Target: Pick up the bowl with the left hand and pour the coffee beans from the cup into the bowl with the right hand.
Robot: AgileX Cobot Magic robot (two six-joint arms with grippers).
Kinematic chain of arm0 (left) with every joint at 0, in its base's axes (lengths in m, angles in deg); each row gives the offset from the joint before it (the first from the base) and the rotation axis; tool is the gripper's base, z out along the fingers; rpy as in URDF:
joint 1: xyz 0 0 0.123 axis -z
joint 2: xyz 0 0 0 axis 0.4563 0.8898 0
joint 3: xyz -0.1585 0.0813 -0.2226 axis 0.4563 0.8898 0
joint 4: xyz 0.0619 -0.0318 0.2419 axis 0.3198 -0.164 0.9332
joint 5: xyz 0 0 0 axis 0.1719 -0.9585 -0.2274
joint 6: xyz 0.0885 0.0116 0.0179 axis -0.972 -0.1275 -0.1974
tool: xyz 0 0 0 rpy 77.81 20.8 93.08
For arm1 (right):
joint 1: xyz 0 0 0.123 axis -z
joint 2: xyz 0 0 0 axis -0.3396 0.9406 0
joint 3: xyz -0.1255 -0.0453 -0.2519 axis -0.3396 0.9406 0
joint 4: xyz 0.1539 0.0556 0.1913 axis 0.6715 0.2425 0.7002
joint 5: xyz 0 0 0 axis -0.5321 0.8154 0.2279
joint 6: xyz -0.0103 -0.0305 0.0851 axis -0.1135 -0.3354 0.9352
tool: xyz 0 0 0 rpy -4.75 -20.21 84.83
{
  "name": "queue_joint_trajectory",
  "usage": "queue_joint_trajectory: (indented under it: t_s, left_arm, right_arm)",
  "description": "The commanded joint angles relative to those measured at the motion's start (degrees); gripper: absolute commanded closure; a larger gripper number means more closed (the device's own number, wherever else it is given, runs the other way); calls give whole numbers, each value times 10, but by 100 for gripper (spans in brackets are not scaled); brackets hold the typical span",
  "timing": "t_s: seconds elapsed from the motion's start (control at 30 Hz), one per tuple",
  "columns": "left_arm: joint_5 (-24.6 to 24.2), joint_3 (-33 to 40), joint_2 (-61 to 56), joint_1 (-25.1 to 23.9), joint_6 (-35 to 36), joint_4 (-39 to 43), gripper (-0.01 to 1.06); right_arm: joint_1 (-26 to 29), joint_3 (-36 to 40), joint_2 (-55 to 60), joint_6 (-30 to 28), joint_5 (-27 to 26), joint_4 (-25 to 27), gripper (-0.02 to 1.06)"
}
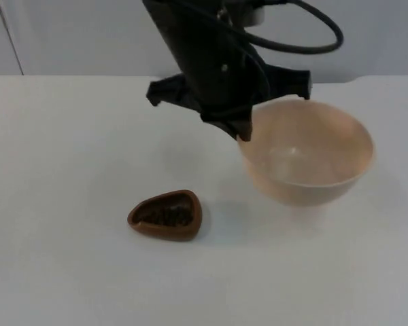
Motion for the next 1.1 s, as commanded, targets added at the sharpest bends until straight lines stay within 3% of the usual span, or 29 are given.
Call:
queue_joint_trajectory:
  t_s: [0.0, 0.27, 0.57, 1.07]
  left_arm:
    - [-24, -3, -24, -11, 22, 34, 105]
    - [-48, 17, -69, -62, 26, 37, 105]
    - [-3, 165, -173, -121, 47, 36, 105]
    - [16, 345, -380, -125, 51, 21, 105]
  right_arm:
    - [3, 2, -2, -4, -1, -1, -1]
    - [3, 2, -2, -4, -1, -1, -1]
    - [3, 2, -2, -4, -1, -1, -1]
    - [3, 2, -2, -4, -1, -1, -1]
